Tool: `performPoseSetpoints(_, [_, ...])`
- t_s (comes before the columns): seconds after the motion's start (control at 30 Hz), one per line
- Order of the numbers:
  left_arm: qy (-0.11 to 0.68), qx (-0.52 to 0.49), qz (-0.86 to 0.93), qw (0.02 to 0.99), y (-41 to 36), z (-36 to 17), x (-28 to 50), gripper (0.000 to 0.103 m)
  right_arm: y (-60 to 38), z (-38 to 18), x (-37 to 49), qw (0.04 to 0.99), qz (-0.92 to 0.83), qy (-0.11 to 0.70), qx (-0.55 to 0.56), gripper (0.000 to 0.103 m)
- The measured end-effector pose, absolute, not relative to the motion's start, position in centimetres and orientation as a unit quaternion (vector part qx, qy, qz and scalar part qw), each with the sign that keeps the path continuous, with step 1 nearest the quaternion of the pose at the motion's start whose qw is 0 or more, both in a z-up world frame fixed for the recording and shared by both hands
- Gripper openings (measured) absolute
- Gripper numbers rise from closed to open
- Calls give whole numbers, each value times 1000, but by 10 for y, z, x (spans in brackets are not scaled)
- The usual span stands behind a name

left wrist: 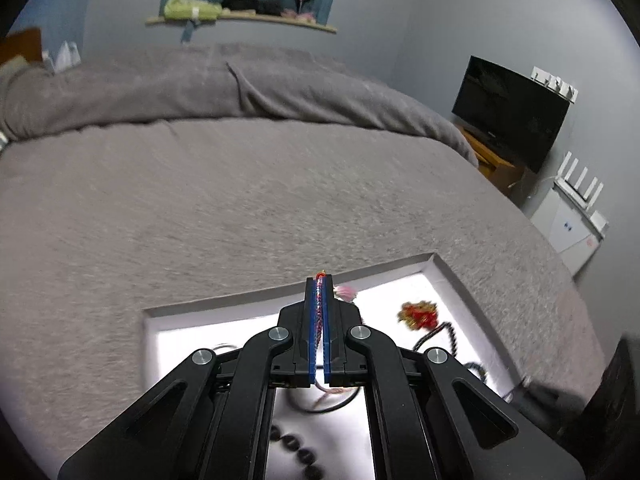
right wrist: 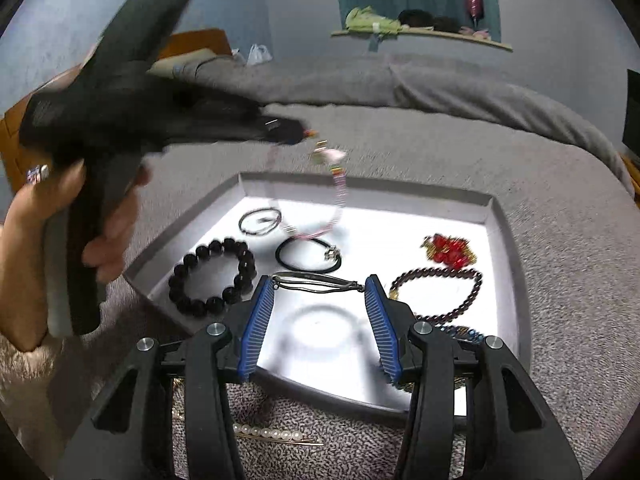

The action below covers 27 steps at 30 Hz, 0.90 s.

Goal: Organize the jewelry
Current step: 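Carry both items into the box and open both grippers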

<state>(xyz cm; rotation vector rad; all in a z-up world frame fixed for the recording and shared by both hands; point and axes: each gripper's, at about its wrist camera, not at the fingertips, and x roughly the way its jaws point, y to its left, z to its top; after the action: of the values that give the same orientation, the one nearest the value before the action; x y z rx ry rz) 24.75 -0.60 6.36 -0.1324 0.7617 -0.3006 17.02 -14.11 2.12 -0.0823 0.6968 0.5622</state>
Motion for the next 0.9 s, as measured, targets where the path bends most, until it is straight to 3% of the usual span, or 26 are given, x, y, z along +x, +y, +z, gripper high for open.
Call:
performPoseSetpoints(0.73, [459, -16, -143, 877, -48, 11, 274, 3, -141, 3, 179, 882, 262, 390, -33, 48])
performPoseSetpoints(0.8, [462, -18, -139, 876, -46, 10, 274, 6, -142, 3, 181, 883, 261, 389, -33, 48])
performPoseSetpoints(0.87, [461, -19, -134, 877, -44, 11, 272, 25, -142, 3, 182, 883, 261, 389, -33, 49])
performPoseSetpoints(0.9, [458, -17, -130, 879, -43, 12, 271, 27, -142, 3, 182, 883, 261, 389, -32, 49])
